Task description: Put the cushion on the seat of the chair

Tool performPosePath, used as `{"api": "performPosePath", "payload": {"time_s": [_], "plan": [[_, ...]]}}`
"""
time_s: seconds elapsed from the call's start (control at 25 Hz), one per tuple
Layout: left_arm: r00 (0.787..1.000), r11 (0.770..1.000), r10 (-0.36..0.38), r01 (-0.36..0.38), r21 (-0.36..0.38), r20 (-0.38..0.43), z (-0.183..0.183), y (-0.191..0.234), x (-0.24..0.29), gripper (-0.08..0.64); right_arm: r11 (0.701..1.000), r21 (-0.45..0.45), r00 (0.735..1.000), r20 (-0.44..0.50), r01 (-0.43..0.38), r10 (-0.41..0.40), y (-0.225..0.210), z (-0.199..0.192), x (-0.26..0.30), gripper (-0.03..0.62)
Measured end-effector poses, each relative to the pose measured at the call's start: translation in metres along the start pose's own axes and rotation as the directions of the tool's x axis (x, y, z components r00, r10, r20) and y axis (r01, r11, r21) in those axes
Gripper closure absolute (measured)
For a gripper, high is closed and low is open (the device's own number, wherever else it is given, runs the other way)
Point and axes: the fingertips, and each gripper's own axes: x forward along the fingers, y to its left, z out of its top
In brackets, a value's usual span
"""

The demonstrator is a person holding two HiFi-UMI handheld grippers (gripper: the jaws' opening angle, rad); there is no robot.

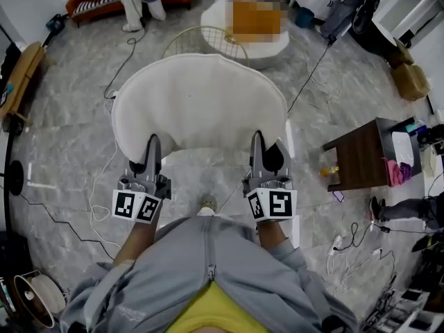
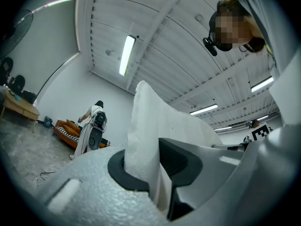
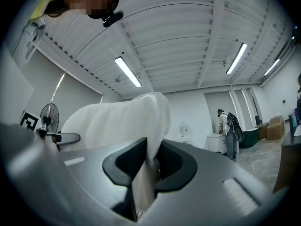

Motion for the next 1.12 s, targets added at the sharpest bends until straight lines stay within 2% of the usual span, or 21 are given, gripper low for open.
{"api": "performPosePath", "payload": {"time_s": [0.36,0.56,0.96,1.12], "plan": [[0.998,0.999,0.052,-0.052,0.004,0.017,-0.014,0.017,0.059,0.497,0.998,0.008,0.998,0.002,-0.066,0.066,-0.033,-0.01,0.064,0.534],[0.997,0.997,0.074,-0.074,0.005,0.0,-0.023,0.033,0.078,0.497,0.997,0.018,0.997,-0.014,-0.078,0.078,-0.036,-0.023,0.091,0.534],[0.999,0.999,0.042,-0.042,0.019,-0.023,-0.049,0.091,0.156,0.497,0.999,-0.002,0.998,-0.026,-0.051,0.051,-0.048,-0.054,0.176,0.534],[0.999,0.997,0.024,-0.021,0.079,-0.039,-0.054,0.122,0.206,0.497,1.0,0.005,0.999,-0.043,-0.025,0.025,-0.054,-0.068,0.231,0.534]]}}
